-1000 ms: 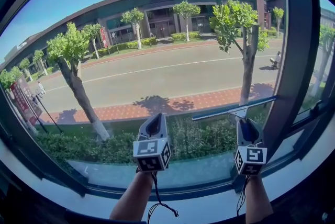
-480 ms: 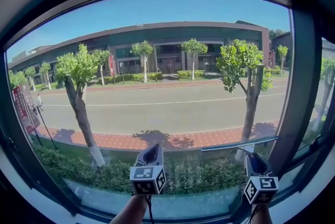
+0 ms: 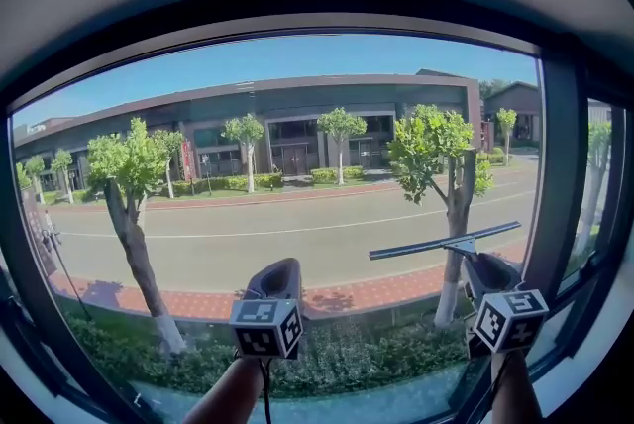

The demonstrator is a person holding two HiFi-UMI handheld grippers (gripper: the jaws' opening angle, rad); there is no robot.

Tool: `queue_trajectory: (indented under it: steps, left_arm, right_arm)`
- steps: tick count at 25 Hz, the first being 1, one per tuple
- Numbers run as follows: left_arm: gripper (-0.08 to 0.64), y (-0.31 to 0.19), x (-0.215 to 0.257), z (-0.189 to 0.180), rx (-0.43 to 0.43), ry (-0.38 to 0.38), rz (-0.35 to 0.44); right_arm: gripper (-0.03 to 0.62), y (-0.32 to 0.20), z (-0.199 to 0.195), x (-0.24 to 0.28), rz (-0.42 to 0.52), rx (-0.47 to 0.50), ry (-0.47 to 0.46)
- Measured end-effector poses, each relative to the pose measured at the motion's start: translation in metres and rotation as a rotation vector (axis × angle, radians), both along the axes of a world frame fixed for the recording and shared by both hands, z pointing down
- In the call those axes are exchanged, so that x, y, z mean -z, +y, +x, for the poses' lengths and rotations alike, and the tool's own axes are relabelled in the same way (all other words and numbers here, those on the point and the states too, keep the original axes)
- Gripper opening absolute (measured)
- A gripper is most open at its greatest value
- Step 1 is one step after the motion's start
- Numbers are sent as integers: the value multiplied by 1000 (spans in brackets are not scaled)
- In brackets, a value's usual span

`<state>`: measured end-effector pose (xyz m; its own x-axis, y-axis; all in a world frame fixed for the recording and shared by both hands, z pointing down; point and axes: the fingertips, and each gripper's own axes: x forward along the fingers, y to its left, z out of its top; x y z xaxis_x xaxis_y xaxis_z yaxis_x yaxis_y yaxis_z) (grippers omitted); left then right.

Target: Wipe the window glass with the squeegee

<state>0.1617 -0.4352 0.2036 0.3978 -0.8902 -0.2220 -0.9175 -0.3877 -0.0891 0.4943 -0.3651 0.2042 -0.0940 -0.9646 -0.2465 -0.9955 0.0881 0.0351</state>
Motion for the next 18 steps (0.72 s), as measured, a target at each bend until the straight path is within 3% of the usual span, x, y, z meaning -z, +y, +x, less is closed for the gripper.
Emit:
queue_trajectory:
  steps: [7,10,18]
  left_arm:
    - [2,10,51,-50,-46,5,14]
    - [2,11,82,-79,-3,-12,38]
    - [2,11,136,-96,41,-29,123]
  right_arm:
    - [130,9,-77,93,61,19,16]
    - [132,7,-102,136,82,31,7]
    - [132,4,-127,264,183,-7,61]
